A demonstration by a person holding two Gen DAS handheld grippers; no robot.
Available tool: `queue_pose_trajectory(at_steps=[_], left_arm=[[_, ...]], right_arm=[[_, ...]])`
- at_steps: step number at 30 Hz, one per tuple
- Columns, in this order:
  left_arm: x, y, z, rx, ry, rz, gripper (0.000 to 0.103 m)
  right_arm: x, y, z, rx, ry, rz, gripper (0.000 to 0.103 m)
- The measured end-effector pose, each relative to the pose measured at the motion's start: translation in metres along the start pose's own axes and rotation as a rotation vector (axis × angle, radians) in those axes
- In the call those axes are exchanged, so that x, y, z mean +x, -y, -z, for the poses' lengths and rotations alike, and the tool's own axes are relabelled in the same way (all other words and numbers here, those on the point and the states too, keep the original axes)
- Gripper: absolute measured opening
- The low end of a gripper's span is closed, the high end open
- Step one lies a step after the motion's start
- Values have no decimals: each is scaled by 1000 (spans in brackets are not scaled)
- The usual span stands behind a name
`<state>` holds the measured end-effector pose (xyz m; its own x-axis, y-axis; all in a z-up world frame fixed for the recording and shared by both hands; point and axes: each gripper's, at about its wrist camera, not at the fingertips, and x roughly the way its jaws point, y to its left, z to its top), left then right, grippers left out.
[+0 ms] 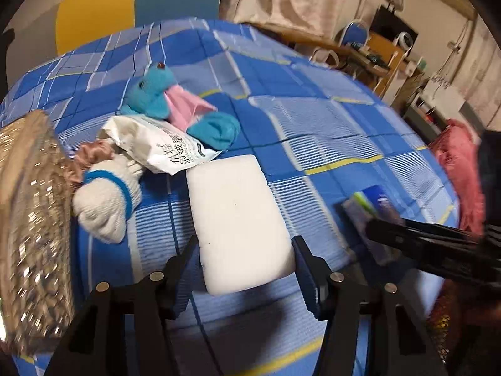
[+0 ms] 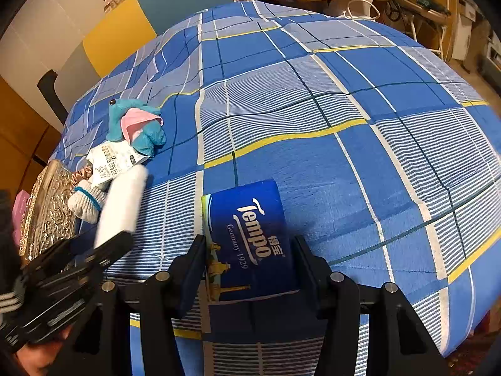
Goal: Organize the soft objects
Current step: 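Grasp the white rectangular sponge with the left tool while the right tool holds the Tempo pack, then drop the white sponge into the gold tray with the left tool while the right tool carries the pack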
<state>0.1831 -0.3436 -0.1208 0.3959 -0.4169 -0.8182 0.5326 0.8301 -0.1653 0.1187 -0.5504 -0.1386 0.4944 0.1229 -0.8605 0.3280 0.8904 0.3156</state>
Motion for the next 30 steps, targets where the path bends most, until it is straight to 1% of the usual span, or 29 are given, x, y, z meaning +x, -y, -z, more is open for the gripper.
queue_pose_trajectory(at_steps=[5,9,13,17,20,23,26,30], left_arm=[[-39,0,16,2,59,60,58],[-72,1,36,25,101,89,58],[-107,-10,62,34,140,98,58],[-132,-29,82,23,153,88,58],[-153,-48,93,3,172,70,58],[-171,-65,101,-8,203,41,58],[-191,-88,110,-30,234,-9,58],[-205,-132,117,-120,248,-85,58]], right_arm=[[1,-1,1,-17,9,8,56],[1,-1,2,-26,19,10,56],[1,-4,3,-53,28,26,56],[0,-7,5,-72,30,43,55],[-1,-10,6,-86,35,54,55],[-1,-12,7,-90,37,45,55],[0,-16,10,-111,43,56,55],[1,-19,11,-131,51,71,55]])
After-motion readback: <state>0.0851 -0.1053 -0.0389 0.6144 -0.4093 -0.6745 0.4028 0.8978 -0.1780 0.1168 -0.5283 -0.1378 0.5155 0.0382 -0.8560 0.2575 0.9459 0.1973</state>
